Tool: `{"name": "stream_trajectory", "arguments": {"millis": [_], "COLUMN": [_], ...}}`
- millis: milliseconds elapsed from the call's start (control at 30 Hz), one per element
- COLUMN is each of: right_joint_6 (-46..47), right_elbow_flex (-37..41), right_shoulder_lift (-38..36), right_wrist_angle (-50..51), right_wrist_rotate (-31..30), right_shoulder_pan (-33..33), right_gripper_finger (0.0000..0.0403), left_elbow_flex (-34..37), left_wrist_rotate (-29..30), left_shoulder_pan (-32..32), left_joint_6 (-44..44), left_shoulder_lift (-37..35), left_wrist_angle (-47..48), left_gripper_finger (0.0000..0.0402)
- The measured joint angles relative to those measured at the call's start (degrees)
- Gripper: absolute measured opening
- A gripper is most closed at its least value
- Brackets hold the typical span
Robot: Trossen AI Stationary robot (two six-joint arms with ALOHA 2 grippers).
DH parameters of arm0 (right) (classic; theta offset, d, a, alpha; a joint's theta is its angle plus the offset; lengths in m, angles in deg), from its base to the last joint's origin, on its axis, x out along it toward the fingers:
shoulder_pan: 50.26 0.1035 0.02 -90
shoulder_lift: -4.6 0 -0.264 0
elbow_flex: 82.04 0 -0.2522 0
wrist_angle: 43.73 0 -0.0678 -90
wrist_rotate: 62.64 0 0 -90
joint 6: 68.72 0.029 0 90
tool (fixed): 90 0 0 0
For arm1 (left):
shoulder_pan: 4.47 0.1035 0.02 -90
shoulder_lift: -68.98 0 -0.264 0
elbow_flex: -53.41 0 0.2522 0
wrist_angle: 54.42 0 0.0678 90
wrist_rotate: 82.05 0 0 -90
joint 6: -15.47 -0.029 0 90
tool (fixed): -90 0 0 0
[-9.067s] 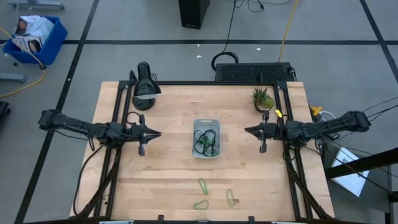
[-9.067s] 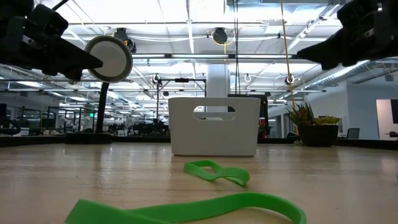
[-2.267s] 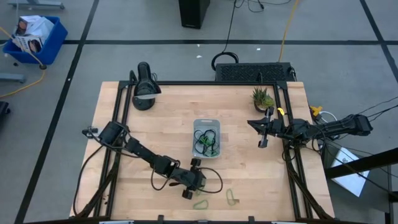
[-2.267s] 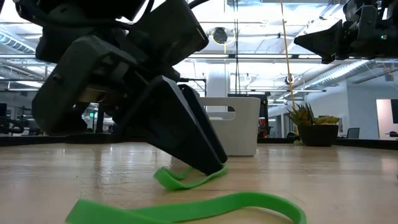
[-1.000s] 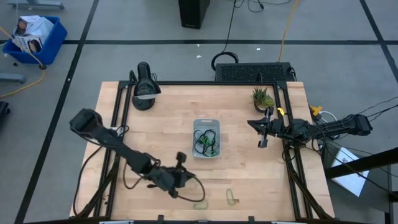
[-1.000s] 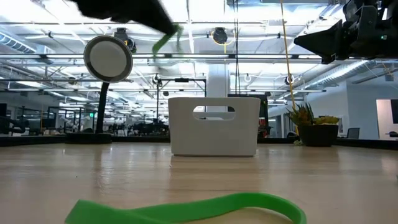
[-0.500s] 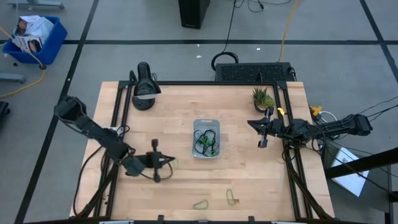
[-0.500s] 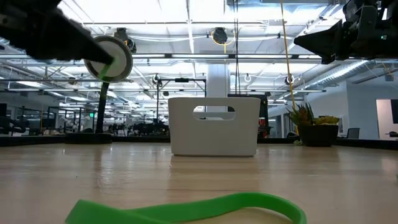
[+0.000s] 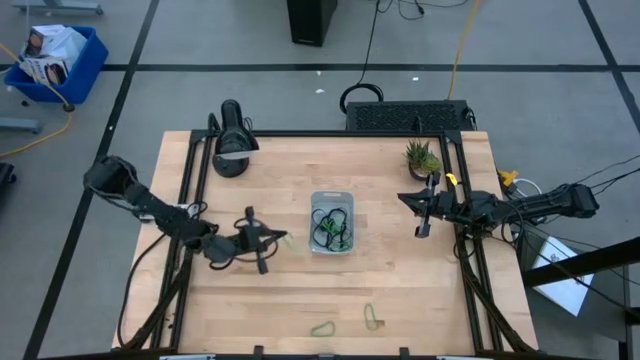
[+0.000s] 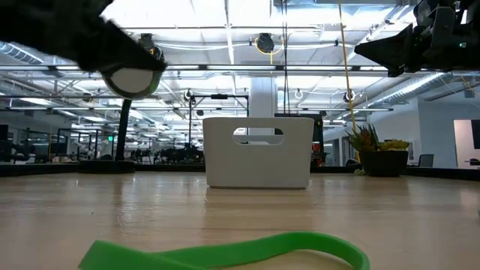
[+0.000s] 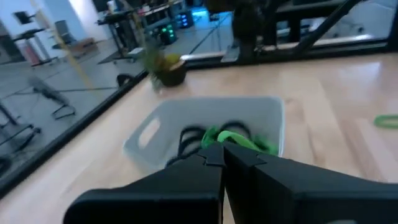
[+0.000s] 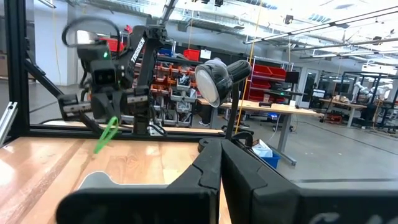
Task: Pick and place rubber bands into bin
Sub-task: Put the green rubber band into the gray bin
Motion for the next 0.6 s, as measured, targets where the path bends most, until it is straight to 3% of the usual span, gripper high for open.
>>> {"name": "stream_trajectory", "arguments": {"millis": [333,600], "right_joint_6": [-0.1,-0.9], "right_elbow_flex": [0.0,0.0], "right_shoulder_lift": [0.0,0.0], "right_wrist_angle": [0.0,0.0], "right_wrist_rotate": [0.0,-0.1], "right_shoulder_pan": [0.0,0.0], "right_gripper_finger": [0.0004,0.0004], "left_elbow_flex": [-16.0,-21.5], "left_wrist_rotate": [-11.7,-21.7], "left_shoulder_pan": [11.0,18.1], "left_joint_6": [-6.1,-7.0], "left_shoulder_lift": [2.2,12.4], "left_wrist_angle": [15.4,13.4], "left_gripper_finger": [0.0000,0.0000]}}
